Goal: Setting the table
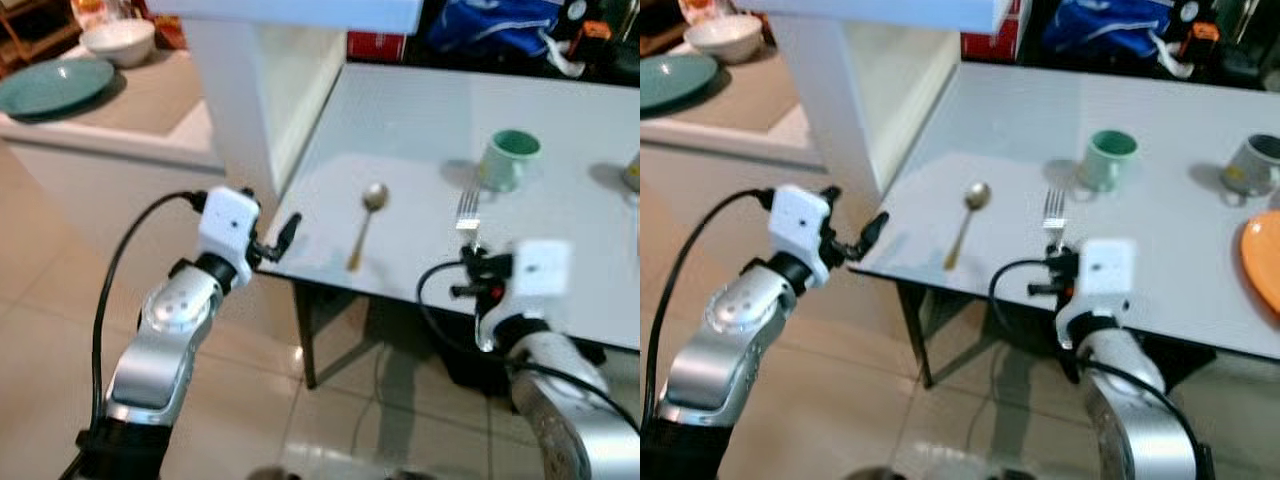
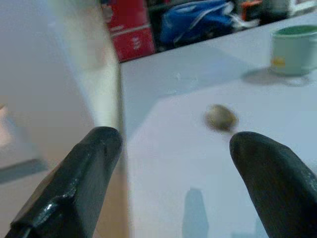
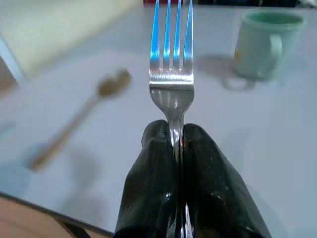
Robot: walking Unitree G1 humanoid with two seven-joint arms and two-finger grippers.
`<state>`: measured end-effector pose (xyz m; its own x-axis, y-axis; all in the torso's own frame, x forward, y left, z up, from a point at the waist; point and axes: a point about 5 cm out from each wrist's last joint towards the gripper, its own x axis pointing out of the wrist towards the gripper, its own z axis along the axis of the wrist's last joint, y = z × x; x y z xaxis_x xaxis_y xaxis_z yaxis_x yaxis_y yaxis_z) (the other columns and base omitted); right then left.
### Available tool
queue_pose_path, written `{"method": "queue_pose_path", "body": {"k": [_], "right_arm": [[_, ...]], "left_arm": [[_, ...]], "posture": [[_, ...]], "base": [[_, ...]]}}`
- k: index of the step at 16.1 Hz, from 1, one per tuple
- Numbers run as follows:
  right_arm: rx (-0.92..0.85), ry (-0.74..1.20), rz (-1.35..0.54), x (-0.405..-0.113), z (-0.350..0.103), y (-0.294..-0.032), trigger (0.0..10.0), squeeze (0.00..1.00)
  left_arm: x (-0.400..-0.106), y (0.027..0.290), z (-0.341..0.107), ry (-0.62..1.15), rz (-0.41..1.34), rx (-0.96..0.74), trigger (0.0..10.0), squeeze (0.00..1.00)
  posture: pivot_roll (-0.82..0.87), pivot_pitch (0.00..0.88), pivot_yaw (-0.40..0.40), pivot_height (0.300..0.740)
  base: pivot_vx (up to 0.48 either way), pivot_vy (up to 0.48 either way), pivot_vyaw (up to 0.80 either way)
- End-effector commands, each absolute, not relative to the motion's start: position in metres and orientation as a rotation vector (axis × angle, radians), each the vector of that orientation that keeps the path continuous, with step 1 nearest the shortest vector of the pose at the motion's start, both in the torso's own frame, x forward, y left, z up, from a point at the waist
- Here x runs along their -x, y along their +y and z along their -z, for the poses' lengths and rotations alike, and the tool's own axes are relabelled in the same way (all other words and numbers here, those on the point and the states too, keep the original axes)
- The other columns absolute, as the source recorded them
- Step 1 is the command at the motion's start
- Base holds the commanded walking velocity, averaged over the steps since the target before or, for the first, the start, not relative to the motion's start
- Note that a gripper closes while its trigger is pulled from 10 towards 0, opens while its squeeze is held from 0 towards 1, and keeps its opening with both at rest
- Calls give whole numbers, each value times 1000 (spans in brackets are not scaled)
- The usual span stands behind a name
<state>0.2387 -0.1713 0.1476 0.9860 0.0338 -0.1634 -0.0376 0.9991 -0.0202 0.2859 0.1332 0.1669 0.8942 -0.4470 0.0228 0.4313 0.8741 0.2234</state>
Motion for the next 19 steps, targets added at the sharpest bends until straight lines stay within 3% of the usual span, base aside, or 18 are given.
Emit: {"method": "queue_pose_path", "body": {"k": [1, 8, 12, 19], "right_arm": [[39, 190, -19, -243, -148, -172, 10000, 0], [-3, 263, 10, -280, -137, -174, 10000, 0], [-110, 224, 52, -299, -139, -183, 10000, 0], [-91, 277, 112, -308, -134, -217, 10000, 0]], "left_arm": [[-279, 125, -163, -67, 534, -228, 10000, 0], [-241, 109, -146, 19, 782, -210, 10000, 0], [-232, 102, -146, 21, 805, -230, 10000, 0], [-226, 105, -149, 42, 831, -259, 10000, 0]], "posture": [[5, 123, 55, 740], [20, 165, -13, 740], [25, 183, -16, 740], [32, 211, -9, 740]], "base": [[0, 0, 0], [0, 0, 0], [0, 0, 0], [0, 0, 0]]}}
